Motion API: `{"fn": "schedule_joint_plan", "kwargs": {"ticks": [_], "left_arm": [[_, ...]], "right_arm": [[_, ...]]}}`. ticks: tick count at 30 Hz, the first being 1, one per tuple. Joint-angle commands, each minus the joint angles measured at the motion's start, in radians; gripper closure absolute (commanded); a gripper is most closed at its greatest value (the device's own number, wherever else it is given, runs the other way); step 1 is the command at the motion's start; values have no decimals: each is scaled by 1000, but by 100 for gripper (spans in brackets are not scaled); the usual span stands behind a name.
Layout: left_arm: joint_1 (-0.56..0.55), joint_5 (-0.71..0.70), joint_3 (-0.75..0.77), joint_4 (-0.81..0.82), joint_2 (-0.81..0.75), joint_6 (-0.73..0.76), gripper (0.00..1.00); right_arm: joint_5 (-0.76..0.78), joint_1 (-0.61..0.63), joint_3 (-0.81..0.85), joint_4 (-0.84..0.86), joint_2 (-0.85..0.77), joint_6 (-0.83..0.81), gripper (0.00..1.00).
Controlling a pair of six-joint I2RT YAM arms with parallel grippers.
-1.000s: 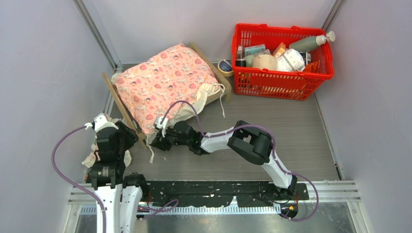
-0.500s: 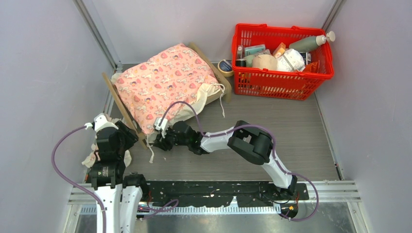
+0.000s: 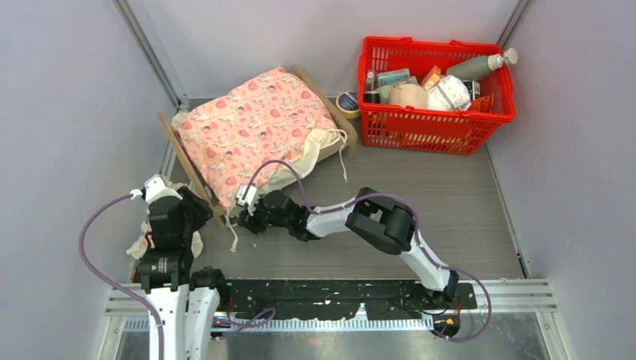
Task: Set up the pet bed
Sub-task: Tie the ropes to the bed frame.
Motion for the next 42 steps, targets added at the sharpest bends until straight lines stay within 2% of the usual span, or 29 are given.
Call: {"fn": "schedule_joint_plan", "kwargs": {"ticks": [1, 8, 14, 18, 19, 22, 24, 30, 36, 42], "left_arm": [[8, -21, 29, 50, -9, 9, 49], [9, -23, 21, 48, -11, 8, 50], [8, -24, 6, 57, -29, -1, 50], [9, -25, 8, 54, -28, 2, 50], [9, -26, 10, 54, -29, 4, 50], [9, -31, 13, 53, -30, 5, 50], [9, -33, 11, 54, -32, 6, 50], [9, -47, 7, 55, -41, 2, 50], [9, -26, -7, 58, -49, -4, 50], [9, -36, 1, 51, -53, 5, 50]], "right_arm": [[104, 8, -10, 80, -22, 20, 61], [146, 9, 46, 19, 31, 50, 65], [268, 7, 103, -59, 51, 91, 70], [274, 7, 135, -79, 77, 113, 71], [276, 7, 143, -85, 81, 117, 73], [272, 7, 125, -58, 84, 117, 92], [264, 8, 89, -24, 65, 109, 95], [288, 40, -139, 198, -68, 74, 95], [248, 54, -158, 268, -71, 9, 95], [218, 84, -152, 224, -83, 10, 95]]}}
